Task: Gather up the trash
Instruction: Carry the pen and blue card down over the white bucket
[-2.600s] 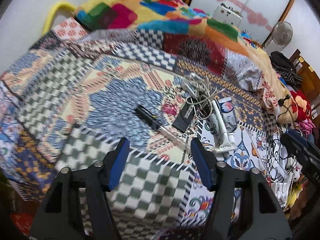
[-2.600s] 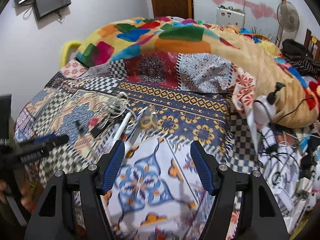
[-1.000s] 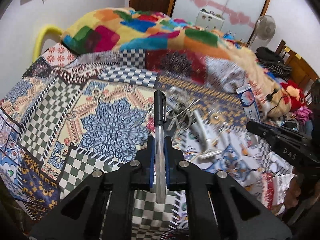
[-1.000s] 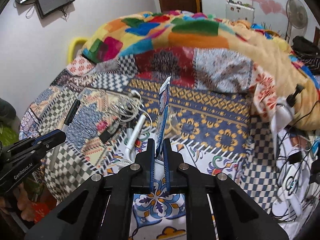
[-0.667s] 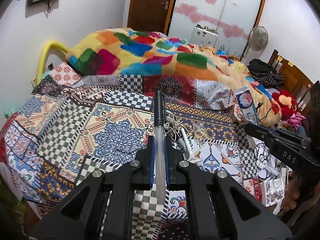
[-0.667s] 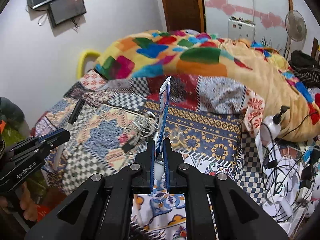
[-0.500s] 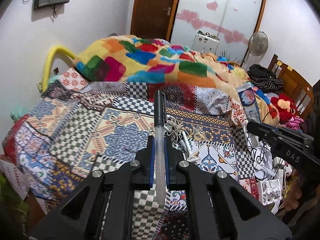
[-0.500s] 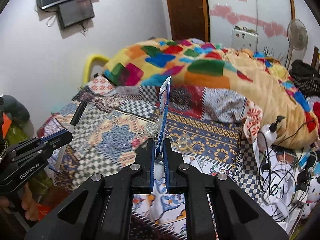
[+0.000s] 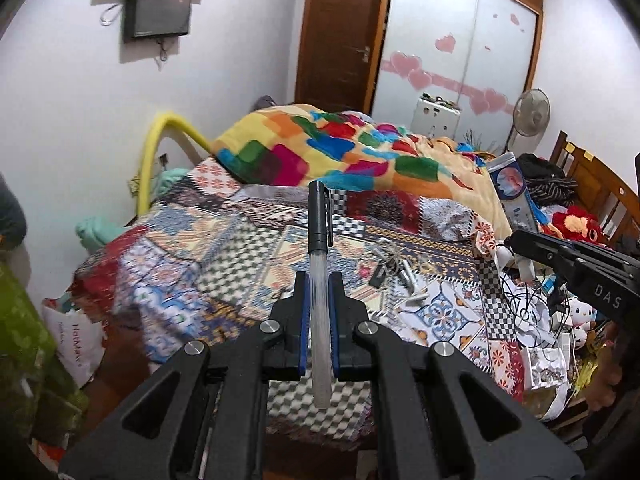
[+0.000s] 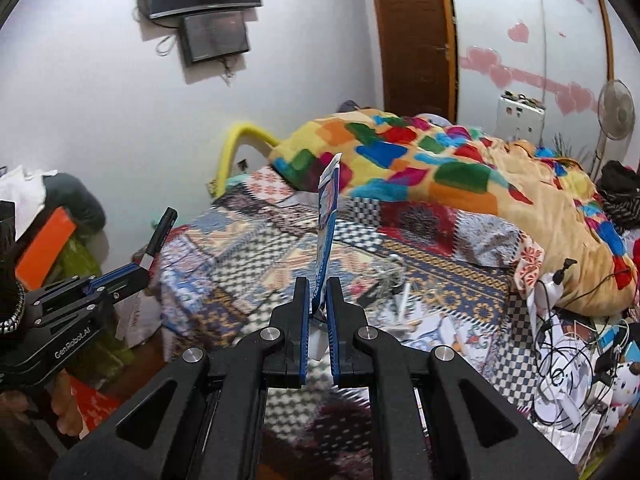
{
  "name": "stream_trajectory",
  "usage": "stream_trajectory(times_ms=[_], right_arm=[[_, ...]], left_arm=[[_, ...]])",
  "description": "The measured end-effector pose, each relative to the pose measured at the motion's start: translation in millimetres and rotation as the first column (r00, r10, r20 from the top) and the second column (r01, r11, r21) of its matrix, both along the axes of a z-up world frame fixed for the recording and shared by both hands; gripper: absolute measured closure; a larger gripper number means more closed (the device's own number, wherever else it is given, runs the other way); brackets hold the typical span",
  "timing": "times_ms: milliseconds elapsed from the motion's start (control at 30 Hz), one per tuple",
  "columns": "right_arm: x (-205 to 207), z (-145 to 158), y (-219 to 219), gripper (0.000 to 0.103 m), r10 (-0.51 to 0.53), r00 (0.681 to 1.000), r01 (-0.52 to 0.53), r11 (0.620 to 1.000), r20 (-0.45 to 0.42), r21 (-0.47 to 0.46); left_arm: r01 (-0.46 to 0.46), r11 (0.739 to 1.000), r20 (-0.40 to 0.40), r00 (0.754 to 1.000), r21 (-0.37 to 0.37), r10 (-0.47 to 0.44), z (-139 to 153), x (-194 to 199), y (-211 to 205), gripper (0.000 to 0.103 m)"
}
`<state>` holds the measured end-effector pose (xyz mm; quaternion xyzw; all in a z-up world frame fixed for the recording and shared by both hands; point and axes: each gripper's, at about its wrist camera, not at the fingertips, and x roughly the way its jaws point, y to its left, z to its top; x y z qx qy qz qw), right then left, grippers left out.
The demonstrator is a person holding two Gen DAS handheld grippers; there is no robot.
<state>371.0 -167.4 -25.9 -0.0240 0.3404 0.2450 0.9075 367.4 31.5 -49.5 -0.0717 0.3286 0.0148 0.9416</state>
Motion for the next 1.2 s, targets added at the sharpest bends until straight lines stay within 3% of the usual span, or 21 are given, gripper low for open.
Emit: stream_trajectory(times_ms=[233,600,933,1200], right_arm=[[-39.8,1.5,37.8,0.095,0.078,0.997,-0.078,0.997,0.005,-0.011],[-91.0,-20.5,104.5,0.095,0.196,0.979,-0.198,0.979,-0.048,-0.043],[-120.1,-63.5,159.5,0.095,0.275,0.951,-0.289,0.953,-0.142,-0.087],[-126.0,-118.3,205.6,0.095,0.329,0.904,-0.376,0.916,-0.271,-0.141]], left_arm=[[-0.061,0.998,0.004,0.998,0.002,0.061,3.3,-55.0,41.3,0.096],[-0.156,0.988,-0.049,0.987,0.001,0.156,-26.5,-124.6,102.6,0.096],[-0.225,0.974,-0.154,0.963,0.002,0.223,-80.1,-162.1,149.6,0.096],[-0.274,0.961,-0.267,0.929,-0.025,0.258,-138.9,-180.9,175.3,0.096]])
